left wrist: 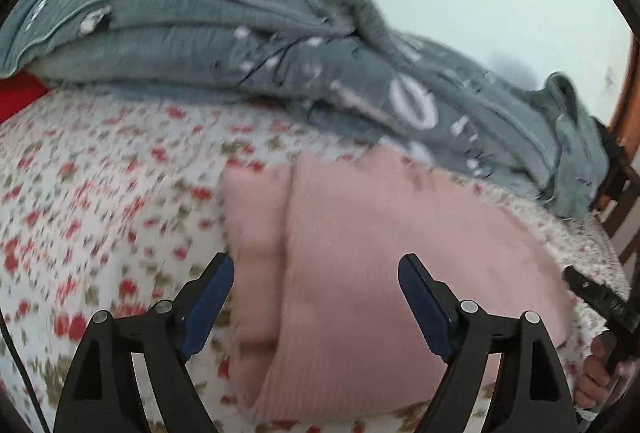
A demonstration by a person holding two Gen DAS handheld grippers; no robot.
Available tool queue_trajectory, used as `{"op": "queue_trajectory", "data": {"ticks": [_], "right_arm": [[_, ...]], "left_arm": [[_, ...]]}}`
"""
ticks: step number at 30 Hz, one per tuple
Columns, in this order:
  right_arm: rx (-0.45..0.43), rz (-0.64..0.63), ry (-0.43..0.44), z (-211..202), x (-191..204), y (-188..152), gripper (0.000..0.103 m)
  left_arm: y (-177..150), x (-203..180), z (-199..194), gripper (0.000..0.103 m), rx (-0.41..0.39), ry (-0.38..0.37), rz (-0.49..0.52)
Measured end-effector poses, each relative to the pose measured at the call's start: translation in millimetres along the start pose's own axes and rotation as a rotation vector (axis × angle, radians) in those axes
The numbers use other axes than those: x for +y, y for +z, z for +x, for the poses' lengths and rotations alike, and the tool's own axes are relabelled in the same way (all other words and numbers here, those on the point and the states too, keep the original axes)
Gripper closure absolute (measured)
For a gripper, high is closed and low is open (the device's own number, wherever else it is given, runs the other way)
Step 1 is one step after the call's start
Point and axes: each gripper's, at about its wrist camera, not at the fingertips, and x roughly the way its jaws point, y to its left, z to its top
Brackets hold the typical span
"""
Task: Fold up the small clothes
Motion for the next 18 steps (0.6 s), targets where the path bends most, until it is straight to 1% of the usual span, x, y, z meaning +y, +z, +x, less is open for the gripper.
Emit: {"op": "queue_trajectory", "data": {"ticks": [1, 3, 5, 7, 9, 13, 15, 16, 17, 18], "right_arm": [[0.018, 0.014, 0.002, 5, -3, 0, 0.032], [0.063, 0.033, 0.013, 14, -6, -2, 0.032], [0.117, 0.053, 0.026, 27, -9, -3, 0.032], [0.124, 0.058, 0.028, 30, -9, -3, 0.032], [0.119, 0.048, 0.027, 29, -7, -5, 0.032], [0.127, 0.047, 0.039, 33, -6, -4, 0.032], [0.133, 0.052, 0.043, 36, -7, -1, 0.032], [0.129, 0.051, 0.040, 35, -7, -1, 0.036], [0.125, 0.049, 0.038, 35, -6, -2, 0.038], [0.124, 0.049, 0.036, 35, -6, -1, 0.042]], "left_arm": [[-2, 3, 3, 0.020, 0.012, 0.011, -0.017], [-1, 13, 12, 0.020, 0.050, 0.009, -0.071], [0, 23, 17, 0.020, 0.069, -0.004, -0.115], [0, 32, 23, 0.020, 0.088, -0.020, -0.157], [-2, 39, 32, 0.020, 0.113, -0.060, -0.195], [-1, 36, 40, 0.020, 0.111, -0.084, -0.185], [-2, 33, 43, 0.021, 0.114, -0.085, -0.171], [-2, 31, 43, 0.021, 0.112, -0.080, -0.163], [-2, 29, 43, 0.024, 0.109, -0.078, -0.157], [-3, 29, 42, 0.032, 0.107, -0.080, -0.155]]}}
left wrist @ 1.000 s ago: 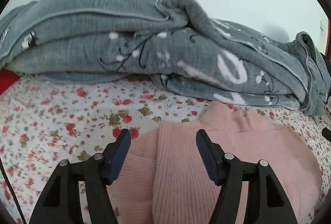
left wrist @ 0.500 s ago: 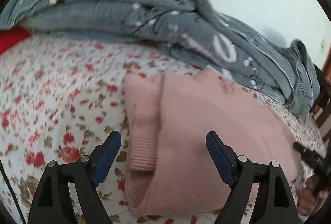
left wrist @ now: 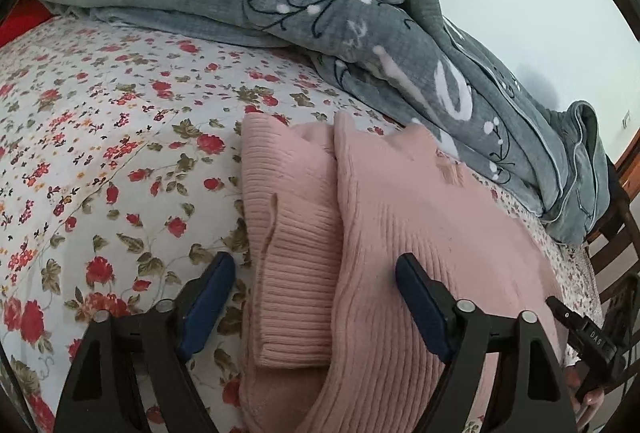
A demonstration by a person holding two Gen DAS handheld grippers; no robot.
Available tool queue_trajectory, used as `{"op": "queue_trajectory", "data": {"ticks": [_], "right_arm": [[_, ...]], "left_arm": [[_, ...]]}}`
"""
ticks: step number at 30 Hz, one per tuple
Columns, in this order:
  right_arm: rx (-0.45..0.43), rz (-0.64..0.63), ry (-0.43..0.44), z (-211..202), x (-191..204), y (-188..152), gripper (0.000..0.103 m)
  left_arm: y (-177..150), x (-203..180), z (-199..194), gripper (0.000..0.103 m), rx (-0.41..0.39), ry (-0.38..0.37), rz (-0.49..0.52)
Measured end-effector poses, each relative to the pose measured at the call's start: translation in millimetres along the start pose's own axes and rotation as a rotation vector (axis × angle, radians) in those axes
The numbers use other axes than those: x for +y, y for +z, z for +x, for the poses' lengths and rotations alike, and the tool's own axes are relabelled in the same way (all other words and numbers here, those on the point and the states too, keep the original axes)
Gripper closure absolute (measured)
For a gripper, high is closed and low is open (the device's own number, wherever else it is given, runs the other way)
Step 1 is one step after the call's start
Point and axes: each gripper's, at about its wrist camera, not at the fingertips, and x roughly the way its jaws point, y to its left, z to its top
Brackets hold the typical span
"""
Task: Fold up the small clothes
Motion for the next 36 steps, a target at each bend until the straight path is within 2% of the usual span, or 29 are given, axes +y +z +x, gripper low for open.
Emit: {"op": "queue_trajectory", "data": {"ticks": [2, 3, 5, 17, 36], "right_arm": [[0.003, -0.004, 0.027, 0.7, 0.7, -1.1, 0.056], [0.006, -0.008, 0.022, 2.0, 1.5, -2.0, 0.058], [-0.001, -0.013, 0.012, 1.4, 2.7, -3.3, 0.059], [-0.014, -0.027, -0.017, -0.5, 6.1, -4.9, 0.063], [0.002, -0.035, -0.022, 1.9, 5.2, -3.7, 0.061]], "left_arm": [[-1.4, -0.5, 0.6, 0.049, 0.014, -0.033, 0.005], [-1.7, 0.8, -0.4, 0.053, 0.012, -0.041, 0.004], [-2.5, 3.5, -1.8, 0.056, 0.009, -0.058, -0.010], [-6.8, 4.8, -4.8, 0.055, -0.012, -0.060, -0.029], [-6.5, 4.2, -5.6, 0.054, -0.011, -0.063, -0.038]]}}
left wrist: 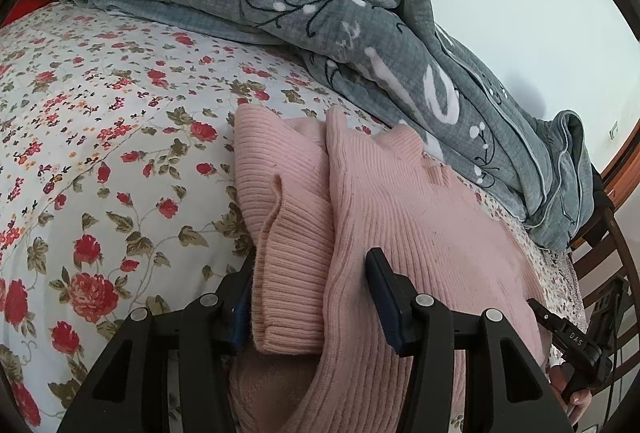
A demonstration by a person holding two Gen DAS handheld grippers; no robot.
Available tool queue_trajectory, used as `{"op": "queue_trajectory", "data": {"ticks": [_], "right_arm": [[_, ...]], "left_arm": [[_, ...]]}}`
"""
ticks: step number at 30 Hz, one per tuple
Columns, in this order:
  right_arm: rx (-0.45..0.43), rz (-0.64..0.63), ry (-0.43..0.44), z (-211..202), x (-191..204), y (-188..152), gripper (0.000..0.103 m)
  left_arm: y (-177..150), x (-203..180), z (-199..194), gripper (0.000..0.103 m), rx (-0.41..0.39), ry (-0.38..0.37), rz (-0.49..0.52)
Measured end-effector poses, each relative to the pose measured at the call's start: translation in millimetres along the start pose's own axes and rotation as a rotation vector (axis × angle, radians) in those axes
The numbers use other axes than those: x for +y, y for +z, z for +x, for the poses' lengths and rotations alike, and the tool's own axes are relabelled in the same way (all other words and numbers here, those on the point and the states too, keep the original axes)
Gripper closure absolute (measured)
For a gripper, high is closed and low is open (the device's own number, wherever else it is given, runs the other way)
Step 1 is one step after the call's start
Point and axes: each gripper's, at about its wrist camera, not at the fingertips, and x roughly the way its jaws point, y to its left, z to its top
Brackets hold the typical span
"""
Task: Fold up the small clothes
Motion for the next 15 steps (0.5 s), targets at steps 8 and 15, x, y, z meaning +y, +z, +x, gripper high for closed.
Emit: {"op": "queue_trajectory", "data": {"ticks": [8, 15], "right_arm": [[0.001, 0.002, 0.001, 0.3, 0.2, -0.2, 0.060], [0.001, 0.003, 0.003, 0.3, -0.5, -0.3, 0.060]], "left_arm": [[-0.6, -0.6, 0.0, 0.053, 0.000, 0.000, -0.001], [-0.4, -0.1, 0.0, 0.053, 0.000, -0.001, -0.002]]}}
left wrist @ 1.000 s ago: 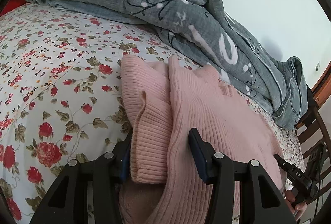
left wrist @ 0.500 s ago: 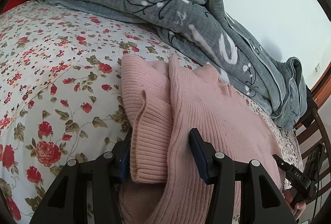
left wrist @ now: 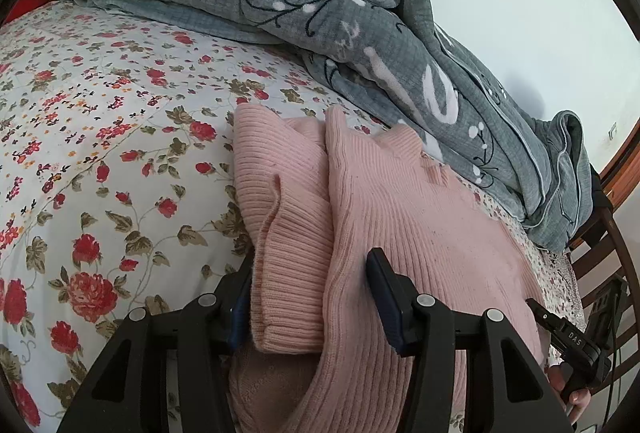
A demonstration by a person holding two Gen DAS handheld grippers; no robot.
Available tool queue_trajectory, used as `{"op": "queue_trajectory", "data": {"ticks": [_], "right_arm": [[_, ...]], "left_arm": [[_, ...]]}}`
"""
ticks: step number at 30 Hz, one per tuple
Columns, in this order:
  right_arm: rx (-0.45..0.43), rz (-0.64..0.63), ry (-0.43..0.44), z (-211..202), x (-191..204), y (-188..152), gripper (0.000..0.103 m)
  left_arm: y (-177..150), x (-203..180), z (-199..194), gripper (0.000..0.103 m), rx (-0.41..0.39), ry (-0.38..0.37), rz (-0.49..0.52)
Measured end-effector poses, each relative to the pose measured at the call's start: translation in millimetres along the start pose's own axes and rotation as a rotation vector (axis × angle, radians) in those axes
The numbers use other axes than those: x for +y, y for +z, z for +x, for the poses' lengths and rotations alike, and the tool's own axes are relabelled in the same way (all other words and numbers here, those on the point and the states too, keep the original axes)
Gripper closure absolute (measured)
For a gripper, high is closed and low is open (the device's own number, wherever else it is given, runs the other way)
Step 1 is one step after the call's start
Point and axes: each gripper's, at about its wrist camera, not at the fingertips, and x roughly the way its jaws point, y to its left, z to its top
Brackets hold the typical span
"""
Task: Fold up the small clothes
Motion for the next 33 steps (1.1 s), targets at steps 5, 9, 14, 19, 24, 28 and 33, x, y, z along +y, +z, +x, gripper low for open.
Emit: {"op": "queue_trajectory", "data": {"ticks": [5, 9, 14, 19, 24, 28, 33], "right_arm": [[0.000, 0.000, 0.000, -0.1, 0.3, -0.2, 0.060], [0.000, -0.001, -0.002, -0.1, 0.7, 0.0, 0.060], [-0.005, -0.009, -0.008, -0.5, 1.7, -0.9, 0.061], [-0.023, -0.021, -0.006, -3.2, 3.6, -2.1, 0.073], [-0.012, -0.022, -0.015, -1.1, 3.8, -1.4, 0.067], [0.013, -0.023, -0.013, 4.7, 5.2, -0.2, 0.060], [0.013, -0.004, 0.011, 5.5, 1.8, 0.8, 0.067]], "left_arm": [[-0.1, -0.2, -0.1, 0.053, 0.000, 0.000, 0.000], [0.3, 0.0, -0.4, 0.053, 0.000, 0.000, 0.000], [-0.7, -1.0, -1.5, 0.055, -0.002, -0.002, -0.007], [-0.5, 1.5, -3.9, 0.063, -0.005, -0.017, -0.027], [0.2, 4.9, -3.4, 0.059, 0.001, -0.031, -0.053], [1.9, 4.9, 1.9, 0.052, 0.013, -0.044, -0.055], [3.3, 4.1, 4.0, 0.067, 0.008, -0.032, -0.063]]}}
